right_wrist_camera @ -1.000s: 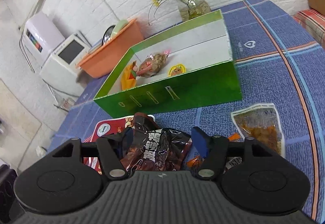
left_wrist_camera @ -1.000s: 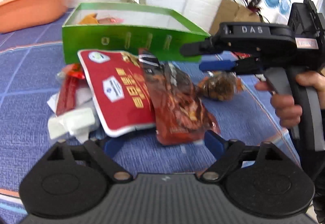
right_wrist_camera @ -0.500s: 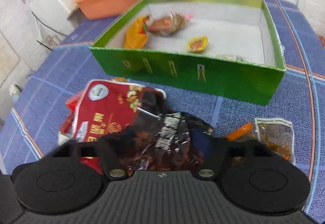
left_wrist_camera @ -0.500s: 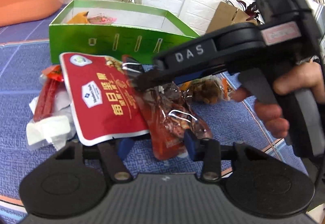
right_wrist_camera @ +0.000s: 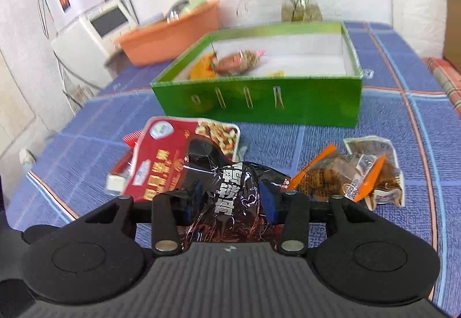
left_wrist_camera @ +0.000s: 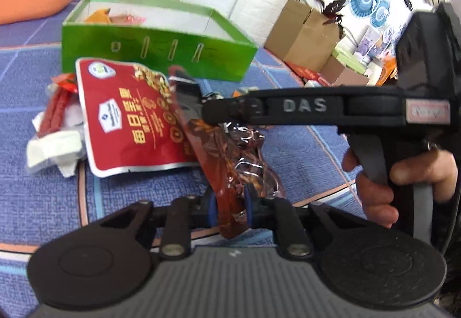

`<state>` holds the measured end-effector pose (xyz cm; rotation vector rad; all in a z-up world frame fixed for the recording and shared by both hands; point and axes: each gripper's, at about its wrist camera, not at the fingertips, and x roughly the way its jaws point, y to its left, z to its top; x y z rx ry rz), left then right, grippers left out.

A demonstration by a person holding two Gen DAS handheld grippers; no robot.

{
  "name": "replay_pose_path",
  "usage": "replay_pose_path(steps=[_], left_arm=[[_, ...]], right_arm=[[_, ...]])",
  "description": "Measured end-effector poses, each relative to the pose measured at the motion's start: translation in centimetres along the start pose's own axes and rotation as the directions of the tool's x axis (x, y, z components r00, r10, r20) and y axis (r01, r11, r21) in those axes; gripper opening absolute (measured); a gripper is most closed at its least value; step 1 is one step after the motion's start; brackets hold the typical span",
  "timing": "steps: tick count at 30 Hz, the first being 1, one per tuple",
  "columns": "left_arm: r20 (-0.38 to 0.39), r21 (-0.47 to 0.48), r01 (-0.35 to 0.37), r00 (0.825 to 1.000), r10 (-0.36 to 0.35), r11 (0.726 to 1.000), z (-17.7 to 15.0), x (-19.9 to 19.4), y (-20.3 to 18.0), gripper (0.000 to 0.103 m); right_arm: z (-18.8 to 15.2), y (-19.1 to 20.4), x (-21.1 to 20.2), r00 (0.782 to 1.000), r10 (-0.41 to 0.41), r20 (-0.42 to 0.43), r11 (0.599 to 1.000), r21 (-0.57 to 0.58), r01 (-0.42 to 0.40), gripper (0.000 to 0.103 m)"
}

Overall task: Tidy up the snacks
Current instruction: 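Lift the dark brown bag into the green box and open the right tool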

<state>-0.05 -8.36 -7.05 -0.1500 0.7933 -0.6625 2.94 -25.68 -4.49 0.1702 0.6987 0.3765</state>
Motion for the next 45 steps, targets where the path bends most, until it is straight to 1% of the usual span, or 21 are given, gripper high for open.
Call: replay_pose_path(steps=[2,4,7,9,14,16,20,27,31,33,35,38,39,40,41,42,43,45], left_arm=[[0.039,0.035,-0.016,0.999,0.015,0.999,-0.3,-0.9,-0.9,0.011],[0.078,0.086,-0.043,0.996,0.036,0.995,-0.4,-1.9,-1.5,0.011],[0.116,0.114,-0.074,0.991,0.061,0.991,0.0,-2.4,-1.7,0.011],[0.140,0.117,-0.095,0.987,0.078,0.989,0.4,-2.8,-1.6,0.010],[0.177,0.093,-0.113,0.979,0.096,0.989,1.4,-4.4,-0.4,0.010],[0.197,0.086,-0.139,0.973,0.120,0.987,1.8,-4.9,0.1,0.010],[0.229,0.086,-0.167,0.963,0.144,0.982,2.7,-5.4,1.0,0.010],[0.252,0.075,-0.204,0.951,0.179,0.976,4.4,-5.4,2.5,0.010],[0.276,0.085,-0.248,0.936,0.217,0.965,6.7,-5.3,3.2,0.010],[0.283,0.078,-0.241,0.936,0.211,0.967,8.2,-5.2,3.9,0.010],[0.290,0.070,-0.237,0.934,0.207,0.969,9.4,-4.9,4.4,0.010],[0.305,0.093,-0.294,0.918,0.254,0.951,10.6,-4.0,4.3,0.010],[0.311,0.099,-0.315,0.911,0.271,0.944,10.9,-3.6,4.2,0.010],[0.314,0.104,-0.327,0.907,0.281,0.939,11.3,-3.1,4.2,0.009],[0.310,0.104,-0.325,0.909,0.280,0.940,11.8,-2.7,4.2,0.009],[0.295,0.105,-0.307,0.918,0.265,0.946,12.5,-2.2,4.3,0.009],[0.283,0.114,-0.289,0.927,0.247,0.951,13.3,-1.7,4.3,0.009],[0.287,0.148,-0.277,0.931,0.226,0.950,14.6,-0.8,3.8,0.009]], right_arm=[[-0.3,0.6,-1.4,0.998,0.006,0.070,1.000,-0.003,-0.006,0.076],[-0.3,1.3,-2.6,0.989,0.009,0.145,1.000,-0.016,-0.007,0.074],[0.2,2.2,-3.8,0.973,0.027,0.228,0.999,-0.034,-0.019,0.071],[0.8,2.7,-4.0,0.964,0.045,0.263,0.998,-0.054,-0.032,0.070],[2.3,3.4,-3.4,0.950,0.089,0.301,0.995,-0.067,-0.072,0.069],[2.8,3.8,-3.1,0.942,0.107,0.319,0.993,-0.079,-0.086,0.069],[3.7,5.0,-2.7,0.928,0.122,0.352,0.990,-0.113,-0.087,0.069],[5.1,5.6,-1.3,0.924,0.125,0.361,0.989,-0.117,-0.088,0.069],[6.8,5.9,-0.5,0.906,0.134,0.401,0.988,-0.121,-0.092,0.069],[7.8,6.0,-0.2,0.897,0.126,0.423,0.990,-0.115,-0.085,0.069],[8.7,6.2,0.3,0.885,0.123,0.450,0.988,-0.141,-0.065,0.069],[9.8,5.8,0.9,0.881,0.112,0.460,0.989,-0.135,-0.056,0.069],[10.2,5.6,1.0,0.882,0.109,0.458,0.990,-0.127,-0.056,0.067],[10.6,5.4,1.1,0.885,0.108,0.453,0.991,-0.121,-0.059,0.058],[10.9,5.1,1.2,0.887,0.119,0.446,0.990,-0.117,-0.074,0.012],[11.2,4.8,1.2,0.889,0.111,0.445,0.992,-0.103,-0.072,0.017],[11.6,4.4,1.1,0.889,0.102,0.447,0.994,-0.084,-0.072,0.017],[12.4,3.5,1.2,0.897,0.082,0.435,0.996,-0.069,-0.057,0.017]])
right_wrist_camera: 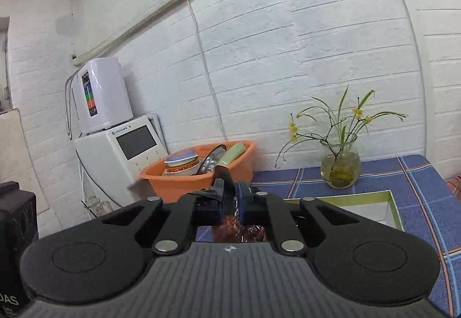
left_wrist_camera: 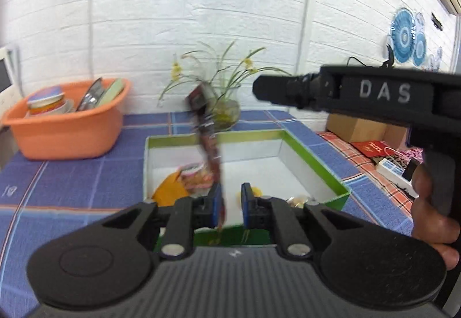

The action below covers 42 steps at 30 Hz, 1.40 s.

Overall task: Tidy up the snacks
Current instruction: 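Lift the dark brown bag into the green box and open the right tool, then grasp the red mixed-nut bag with the right tool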

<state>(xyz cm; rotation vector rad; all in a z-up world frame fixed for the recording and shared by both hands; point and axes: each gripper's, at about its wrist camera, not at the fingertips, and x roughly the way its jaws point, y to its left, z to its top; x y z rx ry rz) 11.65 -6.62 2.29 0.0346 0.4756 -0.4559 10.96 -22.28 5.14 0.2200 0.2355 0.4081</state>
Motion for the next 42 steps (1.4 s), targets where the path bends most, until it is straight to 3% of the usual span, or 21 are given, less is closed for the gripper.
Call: replay_pose_path(steps=[2,5,9,13,15,17,19,22,27,31,35,42], left_arm=[[0.013,0.051,0.009,1.000,-0.009,0.999,0.9,1.5,-1.1,0.009],[-0.048,0.032,0.066,0.997,-0.064,0.997,1.7,4.9,-1.6,0.009],[-0.081,-0.006,0.018,0.997,-0.018,1.000,1.1,7.2,-0.1,0.009],[-0.095,-0.004,0.000,0.995,-0.001,1.000,0.3,6.9,1.4,0.009],[-0.084,0.011,-0.008,0.996,0.009,1.000,-0.1,5.8,1.7,0.010],[-0.073,0.008,-0.001,0.997,0.002,1.000,-0.8,4.3,2.0,0.021],[-0.032,0.016,-0.010,0.999,0.011,1.000,-2.0,1.8,2.2,0.059],[0.014,0.063,-0.019,1.000,0.018,0.998,-4.1,-2.1,1.5,0.060],[-0.020,-0.012,0.045,0.999,-0.045,0.999,-7.3,-5.8,0.1,0.064],[-0.080,-0.048,0.061,0.995,-0.064,0.997,-9.7,-6.0,-1.1,0.064],[-0.130,-0.036,0.067,0.989,-0.071,0.997,-10.9,-5.6,-1.7,0.064],[-0.165,-0.074,0.028,0.986,-0.040,0.997,-11.6,-4.8,-0.6,0.066]], right_arm=[[0.1,-1.1,0.7,0.999,-0.034,-0.023,0.999,0.008,0.034,0.018],[-0.6,-3.2,2.7,0.993,-0.078,-0.084,0.996,0.043,0.082,0.019],[-2.3,-5.8,4.1,0.988,-0.092,-0.120,0.988,0.115,0.105,0.018],[-3.6,-7.2,4.4,0.986,-0.081,-0.144,0.985,0.142,0.101,0.020],[-4.1,-7.6,3.9,0.987,-0.053,-0.151,0.980,0.183,0.081,0.035],[-4.7,-7.8,2.8,0.986,-0.017,-0.163,0.971,0.234,0.055,0.043],[-5.4,-8.1,1.7,0.983,0.040,-0.181,0.956,0.292,0.015,0.051],[-6.7,-8.0,0.0,0.969,0.118,-0.219,0.938,0.344,-0.037,0.061],[-8.7,-7.6,-0.9,0.941,0.169,-0.293,0.922,0.385,-0.046,0.072],[-10.2,-7.7,-1.2,0.920,0.198,-0.338,0.900,0.434,-0.034,0.075],[-11.2,-7.6,-1.8,0.898,0.249,-0.363,0.876,0.479,-0.050,0.084],[-12.0,-7.7,-3.1,0.889,0.271,-0.369,0.865,0.498,-0.057,0.097]])
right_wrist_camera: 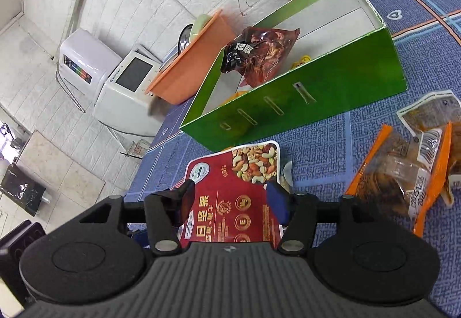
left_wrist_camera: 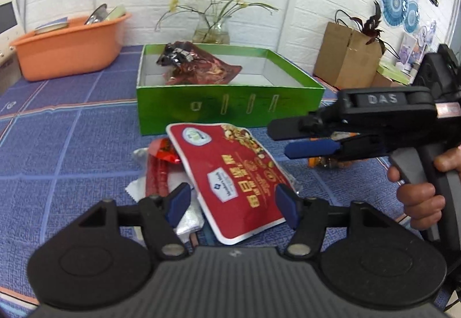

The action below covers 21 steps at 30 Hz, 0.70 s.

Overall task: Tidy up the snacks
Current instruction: 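Grasp the red mixed-nut bag with the right tool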

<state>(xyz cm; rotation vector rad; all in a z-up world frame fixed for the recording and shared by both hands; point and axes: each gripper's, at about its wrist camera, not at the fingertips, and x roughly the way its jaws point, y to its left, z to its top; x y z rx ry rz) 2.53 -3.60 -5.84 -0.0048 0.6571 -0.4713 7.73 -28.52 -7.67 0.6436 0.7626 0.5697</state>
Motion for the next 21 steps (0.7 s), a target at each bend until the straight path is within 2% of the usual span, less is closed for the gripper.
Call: replay_pose_path(steps=[4,7,10,12,15,18,21], left_arm=[[-0.002,-0.002,-0.013,1.000,0.013,1.000,0.1,0.5,0.4,0.068],[-0.004,-0.009,0.033,0.999,-0.033,0.999,0.4,0.8,0.5,0.071],[-0.062,-0.049,0.098,0.993,-0.101,0.994,0.6,2.0,0.9,0.072],[-0.042,-0.065,0.113,0.992,-0.116,0.991,0.6,2.3,1.2,0.072],[-0.027,-0.092,0.126,0.991,-0.129,0.988,0.6,2.5,1.5,0.072],[-0.025,-0.087,0.115,0.993,-0.117,0.990,0.6,2.1,1.2,0.050],[-0.039,-0.074,0.136,0.990,-0.139,0.988,0.3,1.8,0.8,0.050]], right_arm=[[0.5,-0.4,0.5,1.000,-0.013,0.019,1.000,0.017,0.013,0.099],[1.4,-1.4,1.7,0.998,-0.021,0.059,0.999,0.034,0.019,0.103],[2.0,-2.2,3.5,0.999,-0.024,0.033,0.998,0.063,0.022,0.103],[2.0,-2.7,4.6,1.000,-0.015,-0.003,0.998,0.067,0.015,0.103],[2.0,-2.8,4.7,1.000,0.013,-0.005,0.998,0.055,-0.013,0.103],[1.8,-2.5,4.1,1.000,0.003,-0.019,0.998,0.063,-0.001,0.103],[0.9,-2.5,2.7,1.000,0.001,-0.019,0.997,0.078,0.000,0.103]])
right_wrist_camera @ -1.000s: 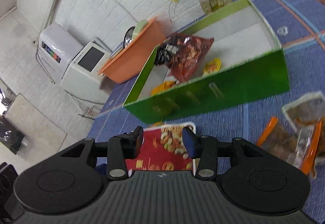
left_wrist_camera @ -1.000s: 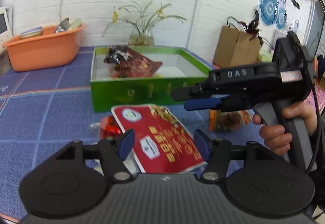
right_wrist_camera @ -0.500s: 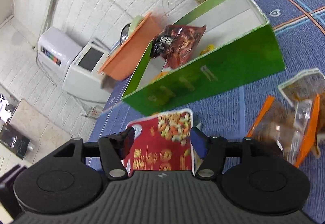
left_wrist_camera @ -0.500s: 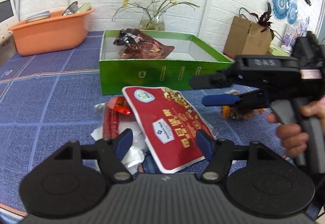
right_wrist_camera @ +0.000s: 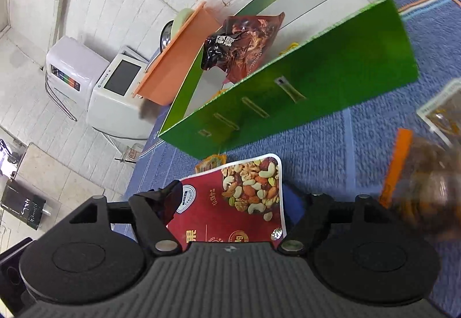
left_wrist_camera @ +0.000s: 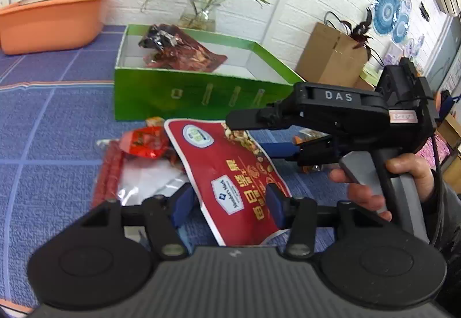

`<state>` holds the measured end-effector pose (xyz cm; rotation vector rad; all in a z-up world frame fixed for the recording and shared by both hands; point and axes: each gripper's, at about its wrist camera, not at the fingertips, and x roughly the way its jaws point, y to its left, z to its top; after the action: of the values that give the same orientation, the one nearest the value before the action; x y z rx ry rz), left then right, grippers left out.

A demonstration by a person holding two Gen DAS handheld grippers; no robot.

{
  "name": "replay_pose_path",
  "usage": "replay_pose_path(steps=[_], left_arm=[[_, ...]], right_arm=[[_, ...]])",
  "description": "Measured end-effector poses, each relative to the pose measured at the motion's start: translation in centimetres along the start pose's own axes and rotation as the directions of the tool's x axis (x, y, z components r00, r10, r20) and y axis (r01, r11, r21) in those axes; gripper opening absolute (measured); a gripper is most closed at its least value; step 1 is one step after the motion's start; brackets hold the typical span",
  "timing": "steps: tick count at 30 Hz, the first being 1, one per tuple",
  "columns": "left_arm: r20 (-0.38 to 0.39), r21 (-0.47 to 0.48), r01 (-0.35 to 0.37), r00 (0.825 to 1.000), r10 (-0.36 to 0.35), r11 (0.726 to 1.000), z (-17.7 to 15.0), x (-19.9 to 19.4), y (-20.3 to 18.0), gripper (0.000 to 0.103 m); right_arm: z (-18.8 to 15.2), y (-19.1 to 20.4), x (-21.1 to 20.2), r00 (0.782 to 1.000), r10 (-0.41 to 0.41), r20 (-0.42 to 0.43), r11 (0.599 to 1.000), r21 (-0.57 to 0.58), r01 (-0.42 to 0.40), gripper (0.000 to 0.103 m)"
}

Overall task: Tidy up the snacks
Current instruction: 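Grasp the red mixed-nut bag with the right tool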

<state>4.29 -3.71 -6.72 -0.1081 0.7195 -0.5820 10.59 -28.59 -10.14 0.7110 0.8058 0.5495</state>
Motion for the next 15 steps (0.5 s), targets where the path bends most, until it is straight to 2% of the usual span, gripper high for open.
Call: replay_pose_path(steps=[5,6,7,9,10,11,12,15], left_arm=[[-0.009,0.040,0.032,0.999,-0.032,0.999,-0.9,-0.7,-1.0,0.050],[-0.012,0.035,0.045,0.999,-0.045,0.998,-1.0,-0.7,-0.9,0.050],[-0.019,0.020,0.062,0.998,-0.061,0.998,-1.2,-0.5,-0.7,0.050],[-0.042,-0.030,0.088,0.995,-0.090,0.996,-1.5,0.1,0.0,0.050],[-0.051,-0.066,0.112,0.992,-0.116,0.991,-1.8,0.4,0.6,0.049],[-0.062,-0.096,0.138,0.988,-0.144,0.986,-2.0,0.6,0.9,0.048],[-0.071,-0.118,0.150,0.985,-0.159,0.982,-2.1,0.7,1.2,0.045],[-0.073,-0.119,0.147,0.985,-0.156,0.982,-2.6,0.4,0.9,0.036]], right_arm=[[-2.0,0.2,-3.3,1.000,0.001,0.029,1.000,-0.026,0.000,0.103],[-2.4,0.3,-4.1,0.999,0.010,0.039,0.999,-0.042,-0.009,0.099],[-2.9,0.3,-4.8,0.999,0.022,0.048,0.998,-0.058,-0.019,0.094],[-3.6,0.3,-5.6,0.998,0.059,0.031,0.995,-0.085,-0.056,0.065],[-4.0,0.2,-5.8,0.998,0.064,0.021,0.993,-0.097,-0.062,0.060],[-4.3,0.1,-5.8,0.999,0.044,0.021,0.993,-0.112,-0.042,0.053],[-4.6,0.0,-5.7,1.000,0.020,0.012,0.992,-0.128,-0.018,0.042],[-5.2,-0.3,-4.5,1.000,-0.003,-0.023,0.992,-0.127,0.000,0.036]])
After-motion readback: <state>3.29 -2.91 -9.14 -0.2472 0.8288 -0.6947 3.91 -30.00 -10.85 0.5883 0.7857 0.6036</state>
